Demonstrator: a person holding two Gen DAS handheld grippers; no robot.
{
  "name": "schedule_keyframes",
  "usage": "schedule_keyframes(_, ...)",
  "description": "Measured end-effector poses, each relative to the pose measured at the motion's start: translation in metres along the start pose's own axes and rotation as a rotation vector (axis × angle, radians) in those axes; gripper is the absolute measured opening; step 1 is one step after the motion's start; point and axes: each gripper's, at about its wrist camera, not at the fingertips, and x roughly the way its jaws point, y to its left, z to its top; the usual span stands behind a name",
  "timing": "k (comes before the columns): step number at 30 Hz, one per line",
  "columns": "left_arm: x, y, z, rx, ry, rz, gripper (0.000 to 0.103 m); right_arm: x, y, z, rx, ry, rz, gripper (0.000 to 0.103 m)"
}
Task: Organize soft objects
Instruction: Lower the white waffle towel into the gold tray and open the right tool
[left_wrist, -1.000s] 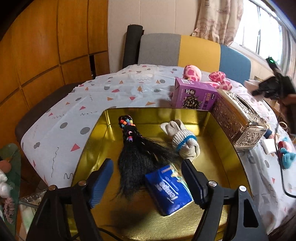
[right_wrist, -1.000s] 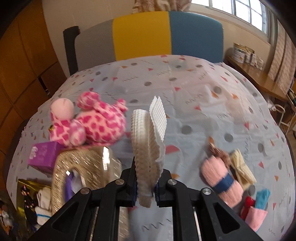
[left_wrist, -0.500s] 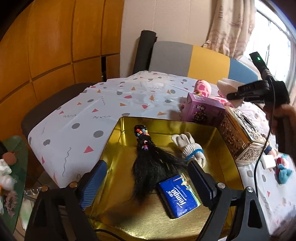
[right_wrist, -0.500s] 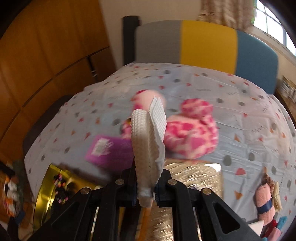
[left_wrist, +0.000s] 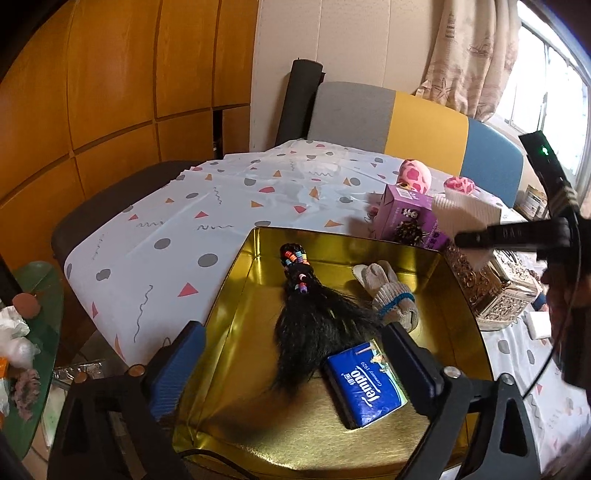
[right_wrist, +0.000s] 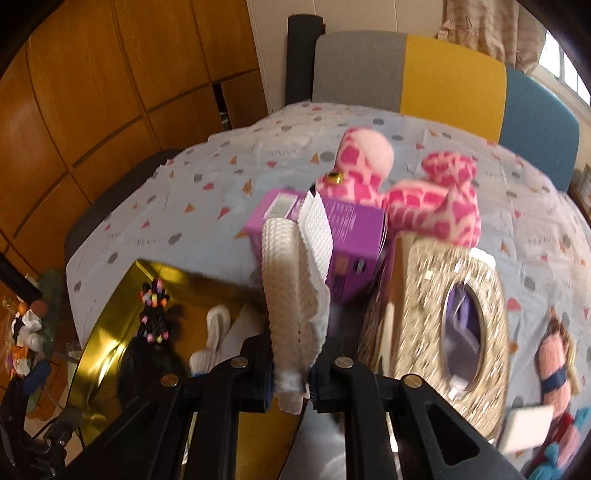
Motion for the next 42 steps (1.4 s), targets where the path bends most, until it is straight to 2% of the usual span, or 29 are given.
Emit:
schedule_keyframes(12,0.003,0.001,-0.003,-0.012,0.019,0.014,0.103,0.008,0.020,-0.037,-0.020,0.041,-0.058,0.012)
schedule_keyframes(21,0.005,0.007,-0.002,-0.033,0.021,0.013,0.103,0.024,0.030,-0.032,-0.024,0.061,-0.074,0.015)
schedule_keyframes(23,0.005,0.008,-0.002,-0.033,0.023,0.014,0.103,0.032,0.032,-0.029,-0.026,0.079,-0.079,0.025)
schedule_keyframes(25,0.006,0.008,-0.002,-0.028,0.024,0.021,0.103,0.040,0.033,-0.027,-0.021,0.094,-0.083,0.030)
schedule_keyframes(32,0.008,0.009,-0.003,-0.027,0.026,0.032,0.103,0.042,0.033,-0.034,-0.023,0.088,-0.106,0.058)
schedule_keyframes(42,0.006,0.004,-0.003,-0.007,0.026,0.048,0.103,0.013,0.038,-0.045,-0.041,0.005,-0.109,0.058)
